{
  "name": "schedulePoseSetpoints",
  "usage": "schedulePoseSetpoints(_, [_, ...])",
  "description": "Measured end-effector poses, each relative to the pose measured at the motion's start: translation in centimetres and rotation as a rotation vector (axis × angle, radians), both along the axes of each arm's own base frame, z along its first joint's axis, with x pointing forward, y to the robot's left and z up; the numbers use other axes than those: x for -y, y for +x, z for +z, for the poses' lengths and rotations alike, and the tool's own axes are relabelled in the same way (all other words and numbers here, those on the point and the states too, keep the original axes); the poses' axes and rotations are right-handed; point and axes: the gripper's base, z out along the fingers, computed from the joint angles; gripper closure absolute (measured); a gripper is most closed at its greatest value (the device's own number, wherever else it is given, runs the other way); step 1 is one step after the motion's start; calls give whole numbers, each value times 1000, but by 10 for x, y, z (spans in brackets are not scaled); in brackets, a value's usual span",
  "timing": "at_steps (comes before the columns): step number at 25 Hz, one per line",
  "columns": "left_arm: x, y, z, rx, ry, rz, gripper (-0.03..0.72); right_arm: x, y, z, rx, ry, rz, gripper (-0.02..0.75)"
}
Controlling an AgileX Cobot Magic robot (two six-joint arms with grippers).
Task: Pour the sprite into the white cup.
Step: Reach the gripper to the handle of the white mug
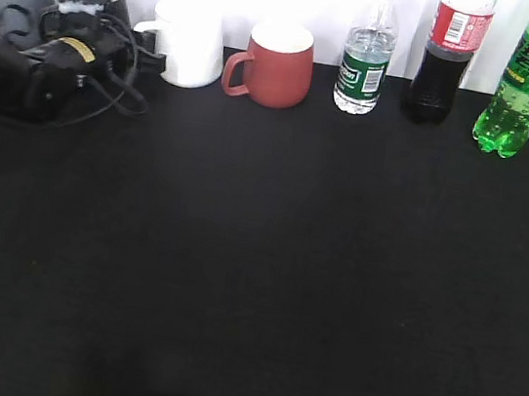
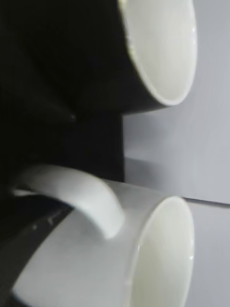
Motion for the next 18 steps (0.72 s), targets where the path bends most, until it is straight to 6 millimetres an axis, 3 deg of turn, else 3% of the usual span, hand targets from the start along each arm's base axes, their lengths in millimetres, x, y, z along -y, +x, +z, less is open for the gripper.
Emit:
schedulePoseSetpoints(11, [4, 21, -13, 69, -21, 7, 365, 0, 0, 0, 0, 0, 0, 151])
schedulePoseSetpoints(12, [5, 21, -12, 77, -22, 6, 386, 0, 0, 0, 0, 0, 0, 151])
schedulePoseSetpoints(16, [6, 21, -11, 95, -13, -7, 591, 0, 0, 0, 0, 0, 0, 151])
schedulePoseSetpoints(18, [5, 21, -10, 109, -13, -5, 627, 0, 0, 0, 0, 0, 0, 151])
